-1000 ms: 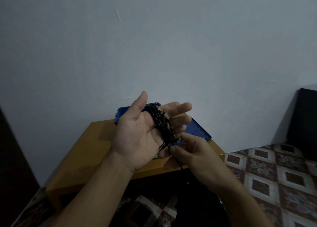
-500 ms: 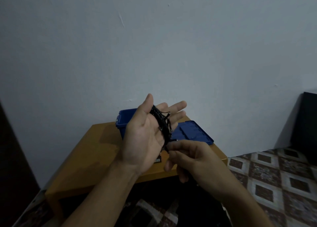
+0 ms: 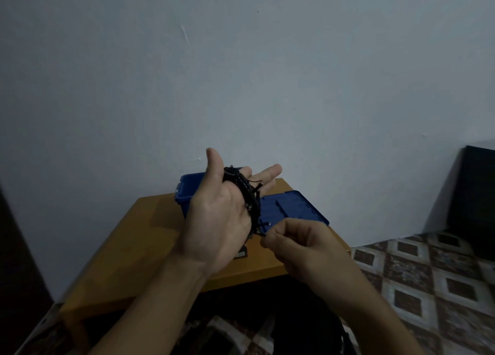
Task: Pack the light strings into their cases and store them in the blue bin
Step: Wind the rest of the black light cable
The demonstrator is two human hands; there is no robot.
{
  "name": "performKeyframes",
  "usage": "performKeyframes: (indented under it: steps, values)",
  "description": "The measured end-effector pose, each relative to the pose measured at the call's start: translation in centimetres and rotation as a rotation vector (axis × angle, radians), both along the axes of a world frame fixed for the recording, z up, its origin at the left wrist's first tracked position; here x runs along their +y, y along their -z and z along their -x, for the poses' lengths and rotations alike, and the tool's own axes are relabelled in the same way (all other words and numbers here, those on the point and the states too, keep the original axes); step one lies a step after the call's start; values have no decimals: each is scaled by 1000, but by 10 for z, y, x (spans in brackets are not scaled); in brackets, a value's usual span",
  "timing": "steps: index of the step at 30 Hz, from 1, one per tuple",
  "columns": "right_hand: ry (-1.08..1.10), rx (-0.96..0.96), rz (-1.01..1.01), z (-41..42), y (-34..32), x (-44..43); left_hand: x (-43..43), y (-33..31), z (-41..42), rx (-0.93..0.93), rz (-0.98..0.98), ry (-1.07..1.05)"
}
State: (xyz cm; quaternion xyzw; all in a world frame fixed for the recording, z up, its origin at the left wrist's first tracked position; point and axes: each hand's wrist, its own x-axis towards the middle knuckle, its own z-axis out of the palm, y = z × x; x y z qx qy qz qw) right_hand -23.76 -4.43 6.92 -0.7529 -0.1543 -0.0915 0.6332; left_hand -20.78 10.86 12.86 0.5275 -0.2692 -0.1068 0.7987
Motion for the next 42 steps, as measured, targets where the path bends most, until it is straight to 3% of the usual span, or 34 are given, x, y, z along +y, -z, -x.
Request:
performKeyframes:
  steps: [9,19,27,36,42]
  values:
    - [2,44,-35,2,-4,0,-3,2,-2,-16,-61,14]
    - [150,-99,60,-3,-1,-8,-3,8,-4,-71,-130,29]
    - [213,-163,-44,-6,0,-13,-7,9,-3,-102,-248,3]
    - [92,-89,-125,1,-6,-20,-6,11,-9,-79,-392,-64]
    - [85,-162,-230,4,-9,-19,-6,12,-11,-13,-493,-48]
